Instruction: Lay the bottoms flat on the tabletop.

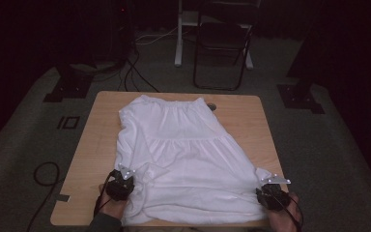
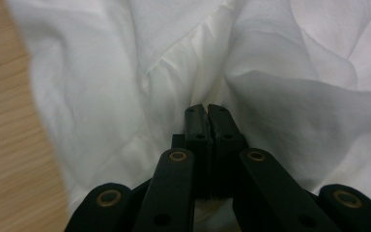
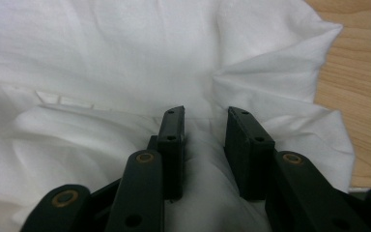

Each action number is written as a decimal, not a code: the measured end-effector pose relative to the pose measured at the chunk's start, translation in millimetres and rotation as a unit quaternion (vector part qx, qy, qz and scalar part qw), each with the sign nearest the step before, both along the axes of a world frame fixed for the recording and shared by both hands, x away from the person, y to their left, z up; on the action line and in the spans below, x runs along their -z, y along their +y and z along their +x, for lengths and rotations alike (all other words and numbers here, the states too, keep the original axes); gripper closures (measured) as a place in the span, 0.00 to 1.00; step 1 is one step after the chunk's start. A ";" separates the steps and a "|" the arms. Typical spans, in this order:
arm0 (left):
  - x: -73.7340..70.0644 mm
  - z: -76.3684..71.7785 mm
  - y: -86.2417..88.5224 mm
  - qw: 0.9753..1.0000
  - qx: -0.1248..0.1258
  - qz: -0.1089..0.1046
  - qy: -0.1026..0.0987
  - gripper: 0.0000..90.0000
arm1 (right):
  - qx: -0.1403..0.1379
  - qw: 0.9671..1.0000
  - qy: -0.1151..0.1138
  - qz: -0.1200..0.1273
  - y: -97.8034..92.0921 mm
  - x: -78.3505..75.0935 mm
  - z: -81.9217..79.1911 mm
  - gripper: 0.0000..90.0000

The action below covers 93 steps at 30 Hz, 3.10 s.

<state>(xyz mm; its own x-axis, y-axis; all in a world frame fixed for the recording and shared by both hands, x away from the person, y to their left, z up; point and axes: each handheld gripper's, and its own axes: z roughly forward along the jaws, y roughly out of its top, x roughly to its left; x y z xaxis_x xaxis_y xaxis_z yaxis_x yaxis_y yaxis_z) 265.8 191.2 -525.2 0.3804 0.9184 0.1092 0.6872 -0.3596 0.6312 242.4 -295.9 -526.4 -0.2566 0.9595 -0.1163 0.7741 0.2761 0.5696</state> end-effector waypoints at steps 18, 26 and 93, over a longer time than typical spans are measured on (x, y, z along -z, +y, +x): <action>-25.4 -7.5 49.5 0.994 -0.043 -0.084 -0.048 0.75 | -0.012 1.000 -0.016 0.014 -0.2 -2.7 3.2 0.69; -54.6 -1.6 39.3 0.990 -0.017 -0.109 -0.089 0.64 | -0.042 0.997 -0.050 0.030 7.8 -10.4 3.7 0.64; -59.2 -50.2 140.1 0.966 -0.219 -0.010 -0.138 0.67 | -0.044 0.997 -0.051 0.029 -13.2 -10.4 -8.6 0.58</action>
<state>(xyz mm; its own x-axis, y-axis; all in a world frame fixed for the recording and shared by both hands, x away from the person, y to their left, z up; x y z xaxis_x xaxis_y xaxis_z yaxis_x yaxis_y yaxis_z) 215.6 331.2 -466.0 -0.0867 0.9876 0.1305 0.5756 -0.0573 0.8157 233.8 -309.1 -516.0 -0.3299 0.9396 -0.0911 0.6858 0.3049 0.6609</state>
